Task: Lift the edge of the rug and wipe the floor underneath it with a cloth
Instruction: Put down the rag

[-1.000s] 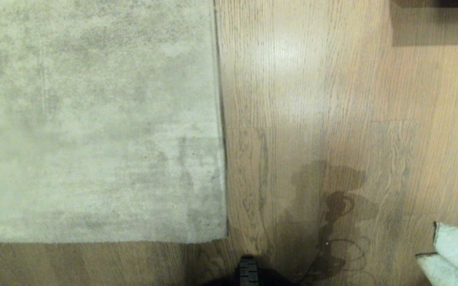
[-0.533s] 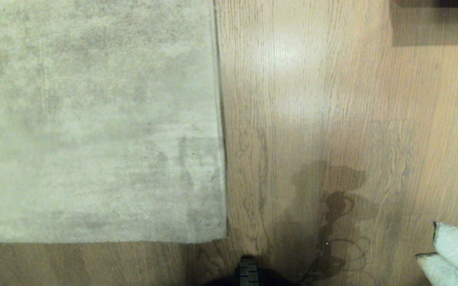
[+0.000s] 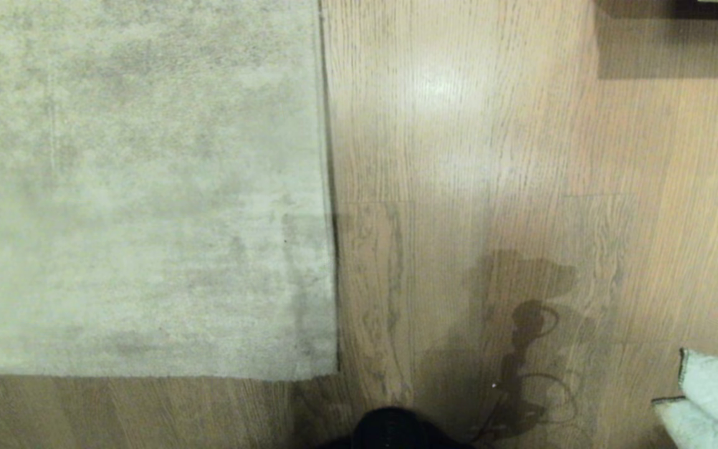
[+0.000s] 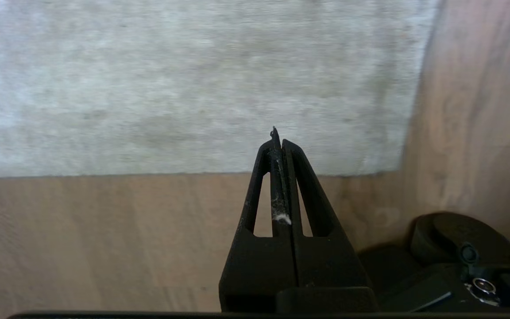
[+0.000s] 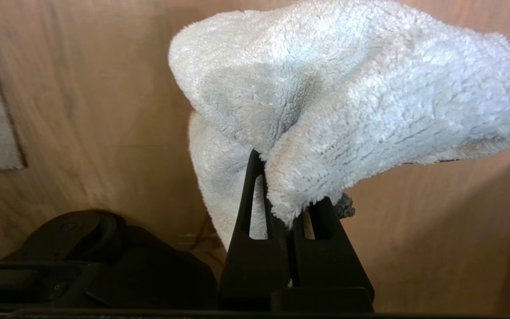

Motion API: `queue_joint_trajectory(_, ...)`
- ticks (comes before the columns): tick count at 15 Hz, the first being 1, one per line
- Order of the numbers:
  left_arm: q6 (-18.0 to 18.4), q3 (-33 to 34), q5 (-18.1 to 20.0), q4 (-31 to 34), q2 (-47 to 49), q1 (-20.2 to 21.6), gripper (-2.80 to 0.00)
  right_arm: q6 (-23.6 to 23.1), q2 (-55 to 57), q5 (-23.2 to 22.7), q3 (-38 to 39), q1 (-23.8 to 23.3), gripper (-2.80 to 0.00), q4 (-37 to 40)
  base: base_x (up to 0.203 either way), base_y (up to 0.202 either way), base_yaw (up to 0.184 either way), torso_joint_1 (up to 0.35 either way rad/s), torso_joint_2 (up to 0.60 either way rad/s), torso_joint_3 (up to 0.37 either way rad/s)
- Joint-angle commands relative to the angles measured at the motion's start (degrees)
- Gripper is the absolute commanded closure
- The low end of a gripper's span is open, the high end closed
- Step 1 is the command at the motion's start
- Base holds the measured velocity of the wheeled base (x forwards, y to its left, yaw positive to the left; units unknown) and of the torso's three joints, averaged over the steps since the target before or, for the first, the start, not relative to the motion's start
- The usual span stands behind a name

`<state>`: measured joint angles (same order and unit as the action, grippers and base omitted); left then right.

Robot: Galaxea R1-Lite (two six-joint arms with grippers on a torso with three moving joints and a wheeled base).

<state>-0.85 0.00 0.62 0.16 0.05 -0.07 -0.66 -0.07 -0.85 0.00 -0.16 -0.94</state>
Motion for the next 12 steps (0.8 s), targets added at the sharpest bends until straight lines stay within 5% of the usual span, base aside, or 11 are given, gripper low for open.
queue_joint_trajectory(1,-0.03,0.0,0.0,0.02,0.04,-0.01,0.0,-0.04,0.07,-0.03,0.0,-0.02,0.0,-0.03,0.0,-0.196,0.0,0.007,0.01,0.007)
queue_joint_trajectory(7,-0.2,0.0,-0.18,0.02,0.04,-0.01,0.0,-0.04,0.07,-0.03,0.0,-0.02,0.0,-0.03,0.0,-0.185,0.0,0.004,0.0,0.002)
queue_joint_trajectory(12,-0.2,0.0,-0.18,0.02,0.04,-0.01,0.0,-0.04,0.07,-0.03,0.0,-0.02,0.0,-0.03,0.0,-0.016,-0.001,0.001,0.0,0.0)
